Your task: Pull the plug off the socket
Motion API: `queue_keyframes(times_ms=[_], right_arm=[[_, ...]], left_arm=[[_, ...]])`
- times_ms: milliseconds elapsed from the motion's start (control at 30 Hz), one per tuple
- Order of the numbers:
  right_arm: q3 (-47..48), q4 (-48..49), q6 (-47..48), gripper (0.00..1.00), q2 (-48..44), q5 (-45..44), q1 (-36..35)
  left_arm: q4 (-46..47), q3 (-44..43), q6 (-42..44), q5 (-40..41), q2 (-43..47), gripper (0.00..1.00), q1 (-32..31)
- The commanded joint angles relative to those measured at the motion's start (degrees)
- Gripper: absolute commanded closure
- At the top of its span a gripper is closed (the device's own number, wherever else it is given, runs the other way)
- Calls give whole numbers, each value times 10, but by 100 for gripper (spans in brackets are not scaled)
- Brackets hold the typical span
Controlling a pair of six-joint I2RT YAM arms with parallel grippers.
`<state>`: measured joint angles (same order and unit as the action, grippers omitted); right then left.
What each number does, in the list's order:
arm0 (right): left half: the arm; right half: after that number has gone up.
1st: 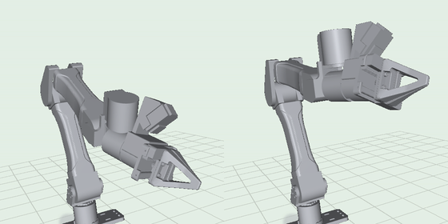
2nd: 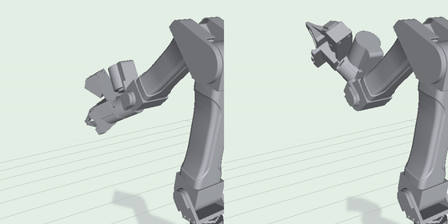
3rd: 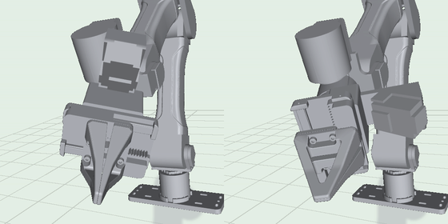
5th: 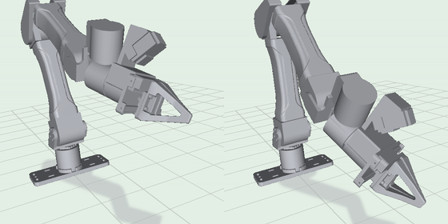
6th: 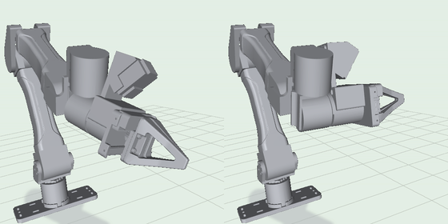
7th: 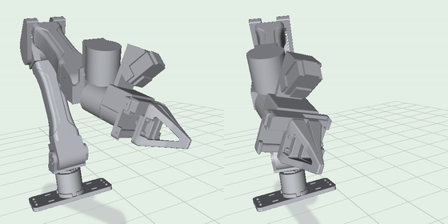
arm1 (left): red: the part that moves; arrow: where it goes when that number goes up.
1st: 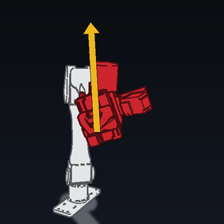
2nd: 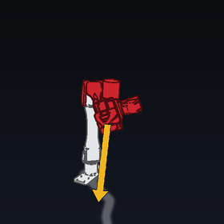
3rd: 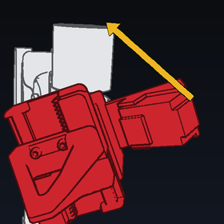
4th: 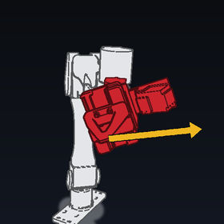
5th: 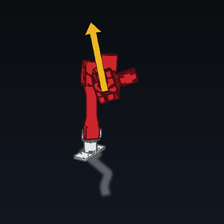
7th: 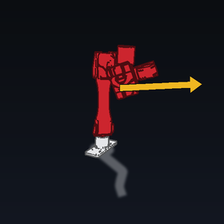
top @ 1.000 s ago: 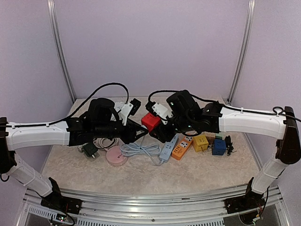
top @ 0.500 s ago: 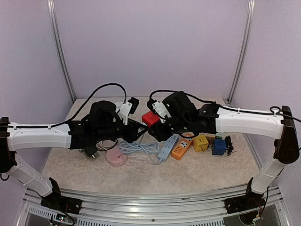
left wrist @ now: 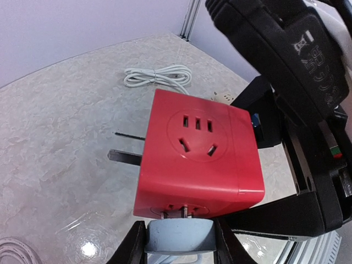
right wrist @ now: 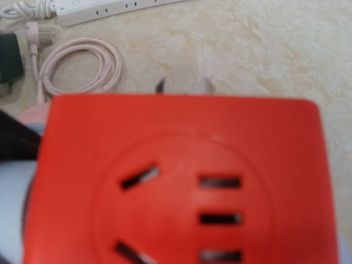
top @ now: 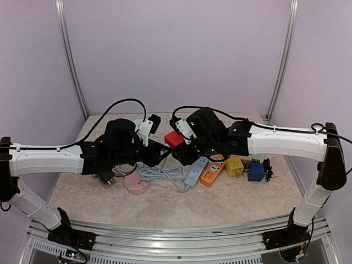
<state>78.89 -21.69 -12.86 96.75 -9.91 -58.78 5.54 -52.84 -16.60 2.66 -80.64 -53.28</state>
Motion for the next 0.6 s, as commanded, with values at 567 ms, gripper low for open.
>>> queue_keyframes(times_ms=[567], right_arm=[[-37,86,114,100,-77,107,-8]], left_arm=[[16,34,59,-157,37,100,51]])
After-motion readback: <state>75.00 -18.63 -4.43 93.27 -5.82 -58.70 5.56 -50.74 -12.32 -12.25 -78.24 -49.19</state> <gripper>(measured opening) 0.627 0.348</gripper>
